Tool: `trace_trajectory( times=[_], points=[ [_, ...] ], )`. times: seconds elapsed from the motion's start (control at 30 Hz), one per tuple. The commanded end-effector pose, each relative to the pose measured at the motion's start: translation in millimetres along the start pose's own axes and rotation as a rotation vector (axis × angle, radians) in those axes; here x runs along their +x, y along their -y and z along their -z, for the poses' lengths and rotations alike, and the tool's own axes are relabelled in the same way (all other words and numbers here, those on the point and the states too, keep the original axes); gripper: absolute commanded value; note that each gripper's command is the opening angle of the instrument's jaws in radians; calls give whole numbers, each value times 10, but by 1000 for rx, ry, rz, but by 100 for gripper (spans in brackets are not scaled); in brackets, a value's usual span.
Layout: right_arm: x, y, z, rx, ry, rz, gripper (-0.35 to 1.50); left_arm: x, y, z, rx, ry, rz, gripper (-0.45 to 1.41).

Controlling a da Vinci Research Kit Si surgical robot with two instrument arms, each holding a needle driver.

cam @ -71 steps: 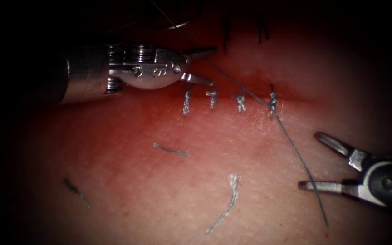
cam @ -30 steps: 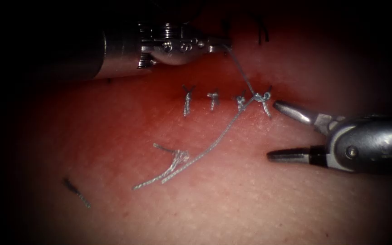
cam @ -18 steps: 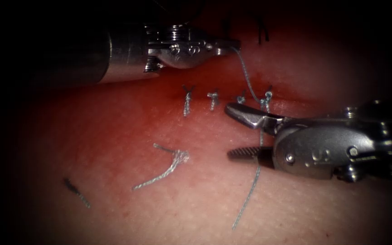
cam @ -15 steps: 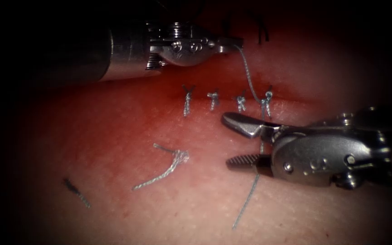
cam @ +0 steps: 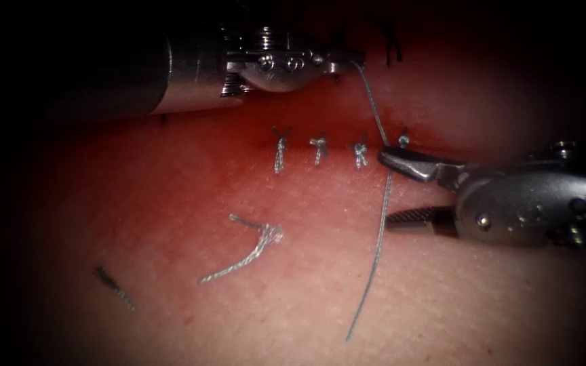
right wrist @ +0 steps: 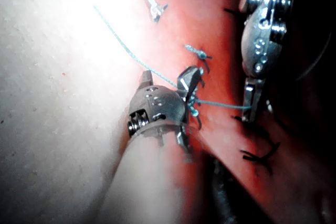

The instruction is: Wound Closure

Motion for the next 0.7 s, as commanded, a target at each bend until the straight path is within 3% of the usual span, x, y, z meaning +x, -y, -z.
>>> trace_trajectory(
  times=[0.03,0.3,0.4,0.5,0.53,0.57,0.6,0.63,0.7],
  points=[
    [0,7,-13,6,-11,6,136,2,5,-7,3,0,-1,-45],
    [12,13,-16,26,-25,14,136,4,6,-9,3,-4,1,-45],
    [12,16,-17,33,-39,22,126,5,8,-11,4,-4,39,-45],
    [11,20,-17,51,-57,4,59,6,10,-13,5,-2,59,-45],
    [10,22,-18,77,-58,-8,2,7,11,-14,6,-2,67,-45],
    [10,22,-18,77,-58,-8,2,7,11,-14,6,-2,67,-45],
    [9,25,-18,148,-65,-99,-35,8,12,-16,7,-3,74,-45],
    [8,29,-19,202,-36,-224,-35,10,13,-17,5,-13,82,-45],
    [6,36,-18,250,-5,-328,-35,11,14,-19,3,-23,84,-45]
  ],
)
